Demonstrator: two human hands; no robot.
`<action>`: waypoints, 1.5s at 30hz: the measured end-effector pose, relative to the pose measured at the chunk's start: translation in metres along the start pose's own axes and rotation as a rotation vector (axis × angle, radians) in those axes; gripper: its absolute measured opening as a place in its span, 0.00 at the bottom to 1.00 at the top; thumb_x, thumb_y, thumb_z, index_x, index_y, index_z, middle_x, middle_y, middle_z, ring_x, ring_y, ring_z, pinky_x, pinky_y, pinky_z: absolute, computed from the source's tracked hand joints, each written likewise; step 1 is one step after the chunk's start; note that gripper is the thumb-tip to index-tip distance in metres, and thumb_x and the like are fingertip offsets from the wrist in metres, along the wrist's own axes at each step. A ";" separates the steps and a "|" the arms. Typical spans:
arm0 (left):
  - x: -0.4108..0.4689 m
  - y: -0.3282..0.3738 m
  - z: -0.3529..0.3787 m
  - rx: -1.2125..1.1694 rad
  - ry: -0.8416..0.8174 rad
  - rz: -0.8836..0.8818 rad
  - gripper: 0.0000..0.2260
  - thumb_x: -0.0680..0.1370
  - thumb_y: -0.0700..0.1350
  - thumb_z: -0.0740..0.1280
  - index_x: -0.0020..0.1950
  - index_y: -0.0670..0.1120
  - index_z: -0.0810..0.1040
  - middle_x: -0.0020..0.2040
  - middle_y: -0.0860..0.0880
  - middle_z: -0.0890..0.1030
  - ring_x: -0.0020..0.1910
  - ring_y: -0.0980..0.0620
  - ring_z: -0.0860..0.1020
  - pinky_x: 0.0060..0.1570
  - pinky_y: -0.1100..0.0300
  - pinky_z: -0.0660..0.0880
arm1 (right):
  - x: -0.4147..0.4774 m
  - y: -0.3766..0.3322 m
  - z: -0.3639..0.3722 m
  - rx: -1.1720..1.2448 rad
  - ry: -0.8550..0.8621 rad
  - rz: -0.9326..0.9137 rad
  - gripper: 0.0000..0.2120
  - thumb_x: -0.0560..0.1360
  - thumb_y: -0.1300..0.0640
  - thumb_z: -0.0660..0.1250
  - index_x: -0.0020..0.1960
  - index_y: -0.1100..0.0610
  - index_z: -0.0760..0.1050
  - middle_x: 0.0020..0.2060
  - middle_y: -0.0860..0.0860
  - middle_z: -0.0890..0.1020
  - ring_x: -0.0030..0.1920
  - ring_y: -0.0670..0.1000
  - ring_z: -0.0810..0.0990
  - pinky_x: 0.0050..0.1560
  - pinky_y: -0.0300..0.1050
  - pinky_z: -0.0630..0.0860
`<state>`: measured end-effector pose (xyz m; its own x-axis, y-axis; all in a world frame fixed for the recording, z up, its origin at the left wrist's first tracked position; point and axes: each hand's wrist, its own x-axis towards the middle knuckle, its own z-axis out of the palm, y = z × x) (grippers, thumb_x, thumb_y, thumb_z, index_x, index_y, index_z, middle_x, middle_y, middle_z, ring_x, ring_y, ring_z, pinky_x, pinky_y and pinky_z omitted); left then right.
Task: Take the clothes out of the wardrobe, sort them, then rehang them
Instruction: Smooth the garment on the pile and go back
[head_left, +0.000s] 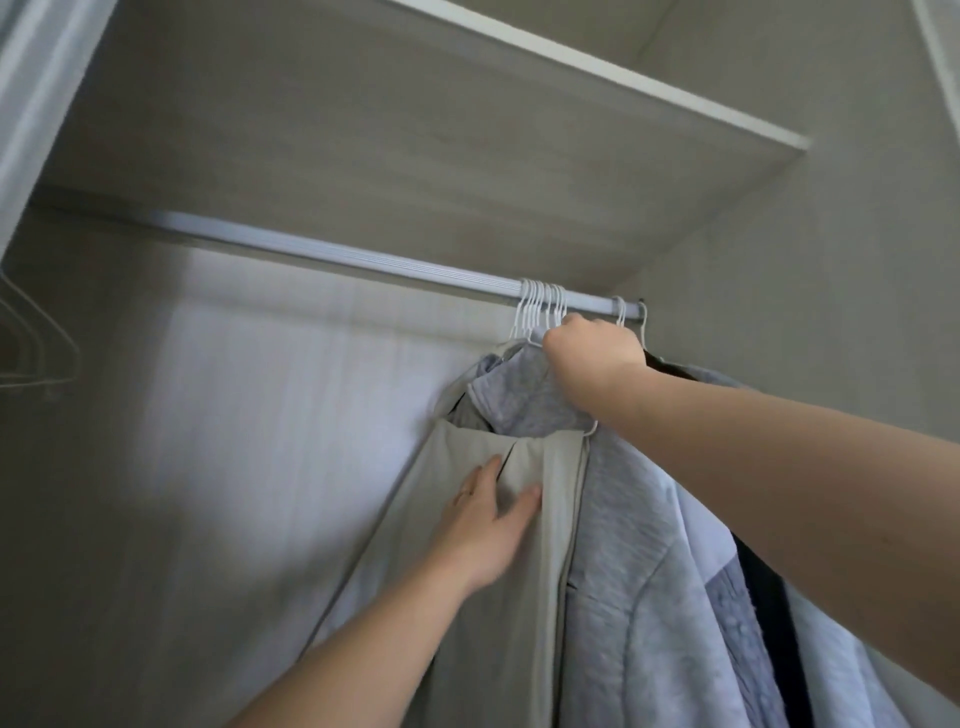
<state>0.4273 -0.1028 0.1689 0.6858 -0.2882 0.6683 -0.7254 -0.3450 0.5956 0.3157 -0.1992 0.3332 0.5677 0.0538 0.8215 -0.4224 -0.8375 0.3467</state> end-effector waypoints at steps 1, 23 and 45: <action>0.001 0.002 0.001 -0.001 -0.004 0.008 0.37 0.77 0.67 0.58 0.81 0.53 0.53 0.81 0.51 0.56 0.79 0.49 0.57 0.77 0.49 0.55 | 0.000 0.000 0.002 0.005 0.013 0.007 0.17 0.75 0.66 0.63 0.63 0.58 0.73 0.57 0.58 0.74 0.58 0.62 0.77 0.43 0.52 0.70; 0.005 0.018 -0.044 0.194 0.383 0.248 0.31 0.80 0.65 0.58 0.80 0.57 0.54 0.82 0.54 0.51 0.79 0.51 0.51 0.76 0.50 0.52 | 0.013 0.013 -0.029 0.322 0.324 0.043 0.07 0.77 0.62 0.58 0.52 0.63 0.71 0.51 0.59 0.70 0.45 0.67 0.75 0.44 0.55 0.72; -0.057 0.238 -0.046 0.097 0.760 0.597 0.30 0.80 0.54 0.60 0.80 0.47 0.58 0.81 0.45 0.55 0.80 0.42 0.50 0.77 0.40 0.47 | -0.188 0.198 -0.154 0.376 0.551 0.143 0.09 0.76 0.62 0.60 0.48 0.53 0.78 0.39 0.45 0.74 0.34 0.42 0.73 0.34 0.40 0.66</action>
<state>0.2130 -0.1276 0.2935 -0.0389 0.2023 0.9785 -0.9105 -0.4107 0.0487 0.0167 -0.2910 0.3170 0.0396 0.1144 0.9926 -0.1360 -0.9836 0.1188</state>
